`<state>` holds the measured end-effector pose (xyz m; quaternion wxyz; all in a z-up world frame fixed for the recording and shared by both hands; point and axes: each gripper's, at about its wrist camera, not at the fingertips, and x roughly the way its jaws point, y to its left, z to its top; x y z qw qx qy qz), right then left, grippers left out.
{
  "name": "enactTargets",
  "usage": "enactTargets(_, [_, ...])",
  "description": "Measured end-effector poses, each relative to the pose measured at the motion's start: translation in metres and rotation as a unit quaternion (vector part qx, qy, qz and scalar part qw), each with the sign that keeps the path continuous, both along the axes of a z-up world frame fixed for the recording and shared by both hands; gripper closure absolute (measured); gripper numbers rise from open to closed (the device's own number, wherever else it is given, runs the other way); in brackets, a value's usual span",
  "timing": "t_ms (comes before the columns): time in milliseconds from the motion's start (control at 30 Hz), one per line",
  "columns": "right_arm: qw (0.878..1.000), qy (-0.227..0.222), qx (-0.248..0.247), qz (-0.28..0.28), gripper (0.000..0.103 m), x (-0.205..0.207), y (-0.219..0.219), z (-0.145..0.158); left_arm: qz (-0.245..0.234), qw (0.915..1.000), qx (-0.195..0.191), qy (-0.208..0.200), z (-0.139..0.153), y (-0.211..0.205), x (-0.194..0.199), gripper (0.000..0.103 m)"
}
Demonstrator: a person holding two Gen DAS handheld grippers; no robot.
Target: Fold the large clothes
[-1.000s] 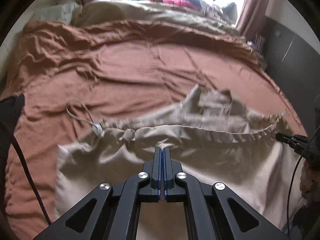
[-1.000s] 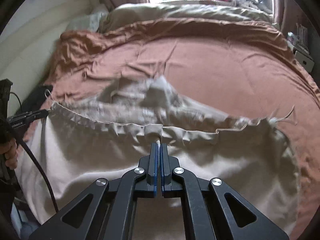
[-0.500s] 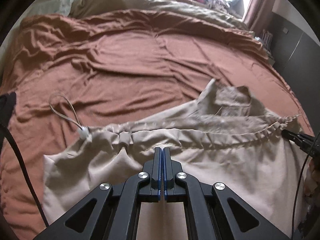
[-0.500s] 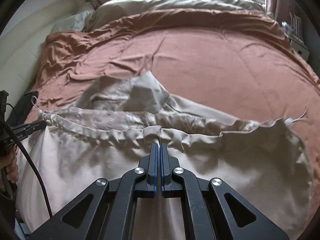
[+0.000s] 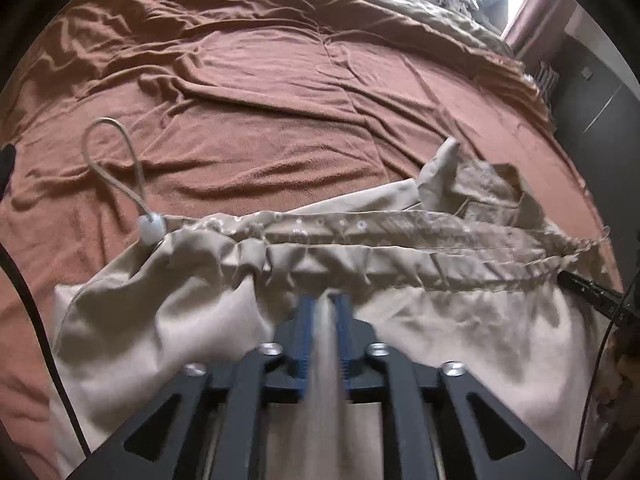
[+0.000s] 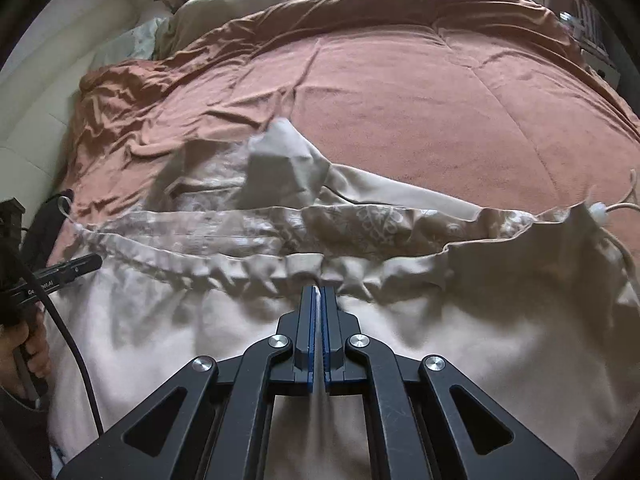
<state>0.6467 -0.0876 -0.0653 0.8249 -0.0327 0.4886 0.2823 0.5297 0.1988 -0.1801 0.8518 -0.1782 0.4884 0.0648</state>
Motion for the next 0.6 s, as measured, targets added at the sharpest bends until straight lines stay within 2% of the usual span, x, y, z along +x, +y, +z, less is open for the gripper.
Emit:
enactTargets(67, [1.000, -0.011, 0.013, 0.008, 0.102, -0.008, -0.006, 0.015, 0.007, 0.9998, -0.003, -0.017, 0.014, 0.002, -0.013, 0.049])
enactTargets(100, [1.000, -0.014, 0.016, 0.009, 0.101, -0.014, -0.008, 0.021, 0.010, 0.9995, -0.002, -0.029, 0.023, 0.003, -0.021, 0.045])
enactTargets(133, [1.000, -0.016, 0.017, 0.010, 0.095, -0.019, -0.010, 0.027, 0.011, 0.9992, -0.001, -0.040, 0.031, 0.003, -0.031, 0.041])
enactTargets(200, [0.999, -0.018, 0.023, 0.014, 0.074, -0.031, -0.013, 0.037, 0.016, 0.9986, -0.003, -0.050, 0.043, 0.005, -0.046, 0.041])
enactTargets(233, [0.999, -0.020, 0.029, 0.016, 0.053, -0.039, -0.014, 0.042, 0.020, 0.9984, -0.005, -0.053, 0.049, 0.007, -0.055, 0.041])
enactTargets(267, [0.999, -0.024, 0.032, 0.015, 0.046, -0.045, -0.015, 0.046, 0.024, 0.9981, -0.008, -0.056, 0.055, 0.010, -0.064, 0.041])
enactTargets(467, [0.998, -0.043, 0.052, 0.005, 0.047, -0.085, -0.026, 0.077, 0.054, 0.9956, -0.016, -0.075, 0.081, 0.023, -0.122, 0.041])
enactTargets(600, [0.998, -0.040, 0.052, 0.006, 0.047, -0.112, -0.024, 0.087, 0.072, 0.9936, -0.023, -0.084, 0.090, 0.028, -0.158, 0.039])
